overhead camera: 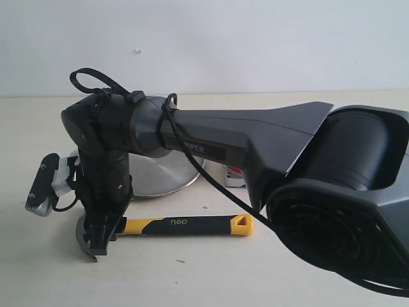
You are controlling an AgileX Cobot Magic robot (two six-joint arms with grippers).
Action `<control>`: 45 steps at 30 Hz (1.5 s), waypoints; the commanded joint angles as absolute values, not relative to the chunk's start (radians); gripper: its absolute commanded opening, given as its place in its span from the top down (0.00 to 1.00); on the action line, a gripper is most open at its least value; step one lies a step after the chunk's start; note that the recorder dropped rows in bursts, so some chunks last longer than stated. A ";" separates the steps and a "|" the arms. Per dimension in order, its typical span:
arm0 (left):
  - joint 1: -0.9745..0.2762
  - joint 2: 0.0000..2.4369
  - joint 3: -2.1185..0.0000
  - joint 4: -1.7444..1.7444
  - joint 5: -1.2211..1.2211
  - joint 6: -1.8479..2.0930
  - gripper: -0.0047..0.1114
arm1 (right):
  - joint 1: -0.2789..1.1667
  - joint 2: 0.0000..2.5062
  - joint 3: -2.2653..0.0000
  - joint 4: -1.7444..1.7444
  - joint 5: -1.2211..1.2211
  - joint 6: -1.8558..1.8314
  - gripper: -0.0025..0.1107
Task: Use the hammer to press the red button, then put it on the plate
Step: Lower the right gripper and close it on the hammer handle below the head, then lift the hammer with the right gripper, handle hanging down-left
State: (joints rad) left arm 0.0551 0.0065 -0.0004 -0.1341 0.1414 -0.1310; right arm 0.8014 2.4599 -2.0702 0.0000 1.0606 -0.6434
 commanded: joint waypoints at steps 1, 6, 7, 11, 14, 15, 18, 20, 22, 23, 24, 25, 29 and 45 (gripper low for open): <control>0.049 0.000 0.000 -0.137 0.142 -0.128 0.96 | 0.802 2.457 -2.080 0.000 1.052 -0.641 0.50; 0.049 0.000 0.000 -0.137 0.142 -0.128 0.96 | 0.802 2.457 -2.080 0.000 1.052 -0.641 0.50; 0.049 0.000 0.000 -0.137 0.142 -0.128 0.96 | 0.802 2.457 -2.080 0.000 1.052 -0.641 0.50; 0.049 0.000 0.000 -0.137 0.142 -0.128 0.96 | 0.802 2.458 -2.080 0.021 1.052 -0.641 0.50; 0.049 0.000 0.000 -0.137 0.142 -0.128 0.96 | 0.802 2.471 -2.080 0.021 1.052 -0.641 0.50; 0.049 0.000 0.000 -0.137 0.142 -0.128 0.96 | 0.802 2.477 -2.080 0.021 1.052 -0.641 0.50; 0.049 0.000 0.000 -0.137 0.142 -0.128 0.96 | 0.802 2.498 -2.080 0.021 1.054 -0.641 0.50; 0.049 0.000 0.000 -0.137 0.142 -0.128 0.96 | 0.802 2.508 -2.080 0.019 1.056 -0.641 0.50; 0.049 0.000 0.000 -0.137 0.142 -0.128 0.96 | 0.802 2.516 -2.080 0.017 1.060 -0.641 0.50; 0.049 0.000 0.000 -0.137 0.142 -0.128 0.96 | 0.802 2.516 -2.080 0.017 1.060 -0.641 0.50; 0.049 0.000 0.000 -0.137 0.142 -0.128 0.96 | 0.802 2.516 -2.080 0.017 1.060 -0.641 0.50; 0.049 0.000 0.000 -0.137 0.142 -0.128 0.96 | 0.802 2.516 -2.080 0.017 1.060 -0.641 0.50; 0.049 0.000 0.000 -0.137 0.142 -0.128 0.96 | 0.802 2.516 -2.080 0.017 1.069 -0.641 0.50; 0.049 0.000 0.000 -0.137 0.142 -0.128 0.96 | 0.802 2.428 -2.080 0.097 1.054 -0.458 0.98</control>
